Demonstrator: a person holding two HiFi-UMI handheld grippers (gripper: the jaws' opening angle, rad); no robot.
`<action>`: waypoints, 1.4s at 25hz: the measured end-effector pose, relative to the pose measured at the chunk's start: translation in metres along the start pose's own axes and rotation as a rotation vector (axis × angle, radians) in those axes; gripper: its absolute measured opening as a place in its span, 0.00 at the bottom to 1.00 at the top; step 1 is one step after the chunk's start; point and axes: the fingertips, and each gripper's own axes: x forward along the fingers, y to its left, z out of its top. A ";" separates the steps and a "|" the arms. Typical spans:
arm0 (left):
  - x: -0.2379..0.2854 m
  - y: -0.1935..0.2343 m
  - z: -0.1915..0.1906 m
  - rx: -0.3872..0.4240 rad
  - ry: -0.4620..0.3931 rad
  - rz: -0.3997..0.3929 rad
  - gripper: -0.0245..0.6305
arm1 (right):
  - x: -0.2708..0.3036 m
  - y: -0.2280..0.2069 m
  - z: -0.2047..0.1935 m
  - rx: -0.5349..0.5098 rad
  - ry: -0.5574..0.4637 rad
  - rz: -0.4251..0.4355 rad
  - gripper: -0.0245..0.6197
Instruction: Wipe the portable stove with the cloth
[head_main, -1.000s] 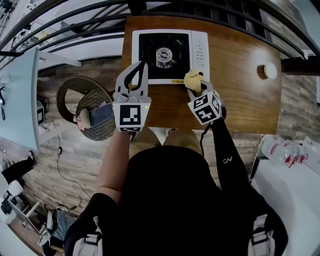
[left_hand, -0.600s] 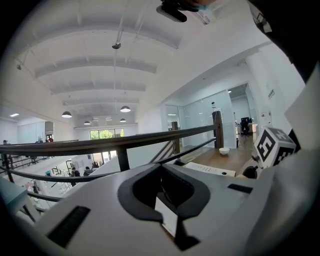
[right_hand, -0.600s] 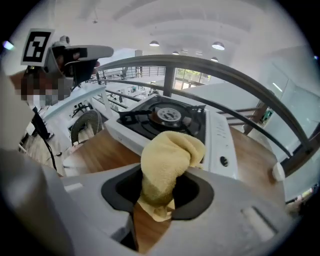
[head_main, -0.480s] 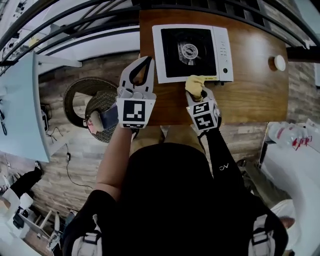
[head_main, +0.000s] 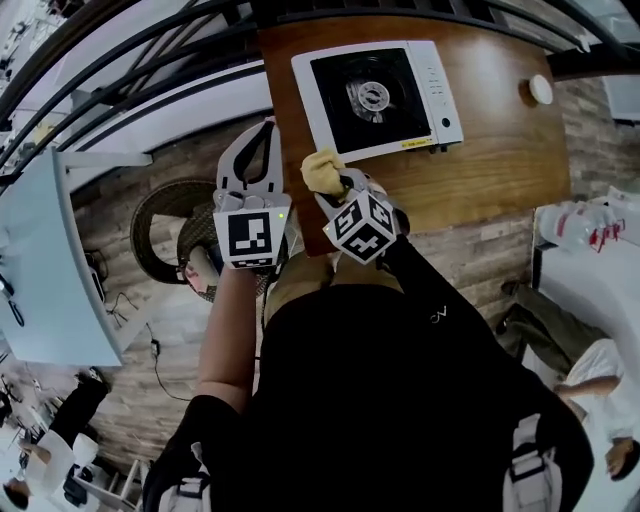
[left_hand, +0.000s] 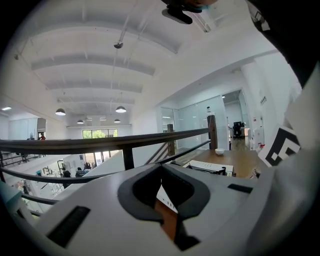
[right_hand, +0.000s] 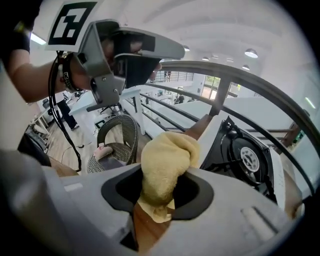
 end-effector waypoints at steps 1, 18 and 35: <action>-0.001 0.002 0.000 -0.007 -0.004 0.003 0.05 | 0.000 -0.001 0.001 -0.003 0.005 -0.001 0.26; 0.043 0.058 0.007 -0.017 -0.015 0.118 0.05 | 0.041 -0.118 0.110 -0.086 -0.040 -0.045 0.26; 0.115 0.058 0.019 -0.039 -0.019 0.148 0.05 | 0.061 -0.258 0.162 -0.121 -0.108 -0.175 0.26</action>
